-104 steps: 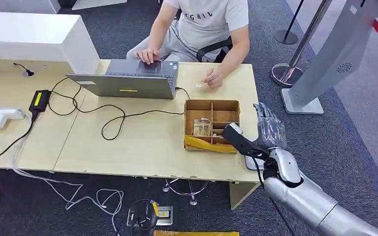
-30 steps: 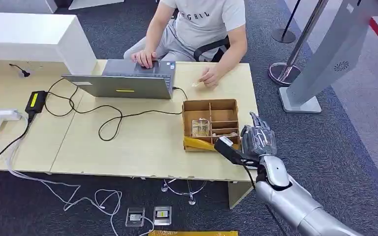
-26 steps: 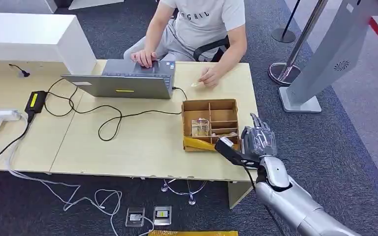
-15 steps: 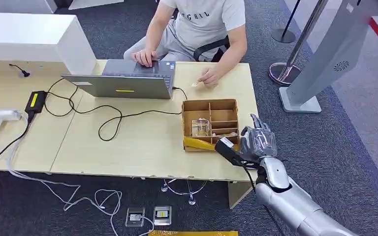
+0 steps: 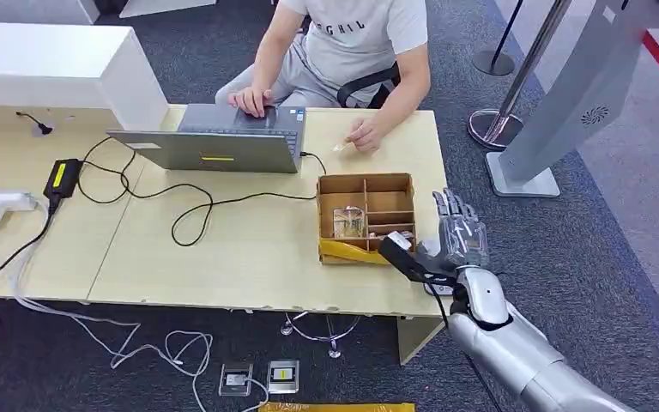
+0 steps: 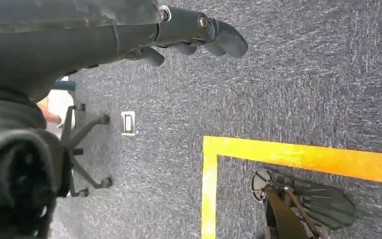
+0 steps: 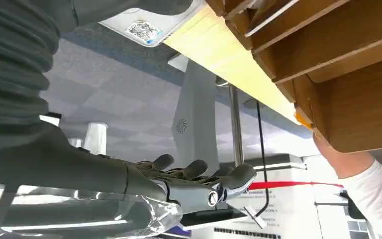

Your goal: Pass the card to the sensor for recognition and then transmit it.

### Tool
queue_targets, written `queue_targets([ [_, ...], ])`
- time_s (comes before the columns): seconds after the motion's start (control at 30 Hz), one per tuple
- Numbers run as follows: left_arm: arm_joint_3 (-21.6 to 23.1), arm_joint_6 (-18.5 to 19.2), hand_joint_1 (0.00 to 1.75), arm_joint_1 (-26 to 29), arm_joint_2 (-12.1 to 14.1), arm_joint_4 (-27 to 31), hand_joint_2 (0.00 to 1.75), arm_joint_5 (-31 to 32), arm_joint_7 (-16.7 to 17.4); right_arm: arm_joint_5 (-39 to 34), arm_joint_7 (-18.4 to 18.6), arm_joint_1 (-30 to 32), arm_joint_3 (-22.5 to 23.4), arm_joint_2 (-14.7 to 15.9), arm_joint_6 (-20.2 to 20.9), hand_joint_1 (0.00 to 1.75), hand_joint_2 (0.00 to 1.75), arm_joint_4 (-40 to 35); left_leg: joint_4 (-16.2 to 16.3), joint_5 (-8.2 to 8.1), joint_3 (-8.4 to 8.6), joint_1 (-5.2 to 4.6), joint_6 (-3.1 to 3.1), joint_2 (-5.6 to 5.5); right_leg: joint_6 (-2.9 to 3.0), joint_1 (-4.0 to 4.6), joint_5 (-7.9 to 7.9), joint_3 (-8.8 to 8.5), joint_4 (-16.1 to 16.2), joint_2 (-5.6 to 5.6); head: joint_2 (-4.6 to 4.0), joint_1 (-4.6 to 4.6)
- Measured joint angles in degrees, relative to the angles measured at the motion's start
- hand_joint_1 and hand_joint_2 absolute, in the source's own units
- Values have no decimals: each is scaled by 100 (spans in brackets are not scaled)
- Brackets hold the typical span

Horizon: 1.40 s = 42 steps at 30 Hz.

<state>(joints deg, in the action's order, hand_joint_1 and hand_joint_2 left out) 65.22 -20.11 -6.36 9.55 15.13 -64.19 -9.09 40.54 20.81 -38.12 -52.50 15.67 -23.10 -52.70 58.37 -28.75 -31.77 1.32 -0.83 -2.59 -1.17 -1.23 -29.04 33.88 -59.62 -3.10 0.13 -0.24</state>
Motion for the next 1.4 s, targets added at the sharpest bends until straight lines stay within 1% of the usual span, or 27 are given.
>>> queue_targets([
  [0.17,15,39,0,-2,0,-18,0,0,2,-109,-107,-19,-2,-20,111,0,175,-37,0,0,1,0,0,0,1,0,1,-1,0,-2,0,-2],
  [0.33,20,41,0,-4,0,-33,0,-2,2,-175,-162,-19,-18,-120,289,0,175,-140,0,0,2,0,0,1,2,1,1,-1,0,-1,0,-2],
  [0.63,31,48,0,-4,0,-46,0,2,26,-225,-179,-23,-116,-245,470,0,175,-310,0,1,-1,0,-1,-1,2,0,1,-1,-1,0,0,-2],
  [0.87,35,37,0,-4,-2,-46,0,0,63,-271,-157,-79,-160,-249,555,0,175,-431,0,0,-1,0,-1,-1,2,0,1,0,-1,1,0,-2],
  [1.07,37,24,0,-4,-2,-46,0,-4,63,-321,9,-130,-155,-186,680,0,175,-618,0,1,0,0,-1,-1,2,0,1,0,-1,1,0,0],
  [1.2,37,24,0,-3,-2,-46,0,-4,63,-337,57,-144,-153,-131,791,0,175,-752,0,1,0,0,-1,0,2,0,1,0,-1,0,0,0],
  [1.3,37,26,0,-4,-4,-46,0,-4,63,-326,59,-136,-173,-129,800,0,175,-833,0,0,0,0,-1,0,2,0,1,0,-1,0,0,0],
  [1.4,39,26,0,-4,-11,-46,0,-9,63,-352,-28,-107,-195,-149,782,0,175,-835,0,0,-1,0,-1,0,2,0,1,0,-1,0,0,-2],
])
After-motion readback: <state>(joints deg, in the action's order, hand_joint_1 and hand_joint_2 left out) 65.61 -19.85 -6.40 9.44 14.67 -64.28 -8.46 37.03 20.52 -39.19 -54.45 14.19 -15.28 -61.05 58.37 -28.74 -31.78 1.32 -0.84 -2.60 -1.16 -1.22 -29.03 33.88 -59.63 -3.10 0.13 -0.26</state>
